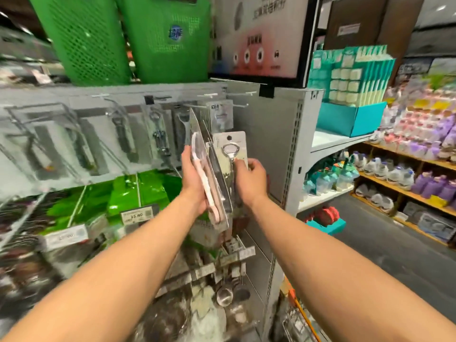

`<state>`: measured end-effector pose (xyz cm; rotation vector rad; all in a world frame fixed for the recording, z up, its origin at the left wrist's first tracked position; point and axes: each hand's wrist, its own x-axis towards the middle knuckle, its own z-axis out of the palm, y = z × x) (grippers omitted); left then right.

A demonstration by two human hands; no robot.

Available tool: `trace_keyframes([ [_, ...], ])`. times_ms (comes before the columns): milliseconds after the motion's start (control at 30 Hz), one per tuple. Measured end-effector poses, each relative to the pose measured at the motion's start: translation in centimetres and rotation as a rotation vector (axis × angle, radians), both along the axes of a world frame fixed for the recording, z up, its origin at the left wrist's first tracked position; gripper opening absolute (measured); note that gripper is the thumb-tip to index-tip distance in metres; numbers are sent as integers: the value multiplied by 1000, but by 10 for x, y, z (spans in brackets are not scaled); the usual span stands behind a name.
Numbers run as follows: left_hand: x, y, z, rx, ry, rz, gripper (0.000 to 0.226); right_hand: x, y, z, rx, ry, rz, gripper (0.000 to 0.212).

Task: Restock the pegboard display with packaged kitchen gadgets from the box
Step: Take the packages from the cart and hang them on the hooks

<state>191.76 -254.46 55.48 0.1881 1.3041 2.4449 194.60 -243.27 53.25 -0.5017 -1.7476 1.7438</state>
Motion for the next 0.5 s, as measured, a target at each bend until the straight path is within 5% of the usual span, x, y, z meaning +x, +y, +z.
trace_keyframes([
  [267,-14,-56,24,47,74,206,82,-39,-50,32,67,53,197,20],
  [367,-16,-73,28,65,81,254,84,-48,-68,36,95,49,245,37],
  [500,-19,-84,32,63,83,311,83,-56,-73,40,135,56,298,27],
])
